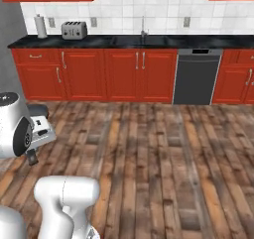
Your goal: Move the pot and pan from the stove into the sink.
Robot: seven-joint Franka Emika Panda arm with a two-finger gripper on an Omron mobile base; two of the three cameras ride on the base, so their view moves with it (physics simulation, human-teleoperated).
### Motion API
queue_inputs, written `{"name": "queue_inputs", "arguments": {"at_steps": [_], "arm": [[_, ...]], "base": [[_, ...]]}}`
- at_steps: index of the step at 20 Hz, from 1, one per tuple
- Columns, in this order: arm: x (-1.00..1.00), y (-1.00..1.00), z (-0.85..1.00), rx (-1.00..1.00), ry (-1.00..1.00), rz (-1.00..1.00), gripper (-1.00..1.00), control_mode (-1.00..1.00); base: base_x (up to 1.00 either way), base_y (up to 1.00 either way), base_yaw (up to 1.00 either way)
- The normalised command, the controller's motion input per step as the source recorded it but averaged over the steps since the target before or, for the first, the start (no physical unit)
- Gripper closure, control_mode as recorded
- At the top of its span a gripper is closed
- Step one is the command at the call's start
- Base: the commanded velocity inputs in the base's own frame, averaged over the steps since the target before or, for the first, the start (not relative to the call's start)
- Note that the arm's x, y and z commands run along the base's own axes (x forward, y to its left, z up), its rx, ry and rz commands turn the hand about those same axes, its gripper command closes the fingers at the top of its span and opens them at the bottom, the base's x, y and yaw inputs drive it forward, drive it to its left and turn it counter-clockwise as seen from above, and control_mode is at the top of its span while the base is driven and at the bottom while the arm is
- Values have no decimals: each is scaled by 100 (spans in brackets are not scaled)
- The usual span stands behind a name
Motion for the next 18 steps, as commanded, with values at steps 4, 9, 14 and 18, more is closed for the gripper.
{"name": "queue_inputs", "arguments": {"at_steps": [4, 9, 14, 18], "arm": [[0, 0, 0, 0, 0, 0, 100, 100], [0, 0, 0, 0, 0, 0, 100, 100], [0, 0, 0, 0, 0, 0, 100, 100], [0, 0, 0, 0, 0, 0, 100, 100]], "base": [[100, 41, -4], [100, 44, -2], [100, 44, 0], [100, 42, 0]]}}
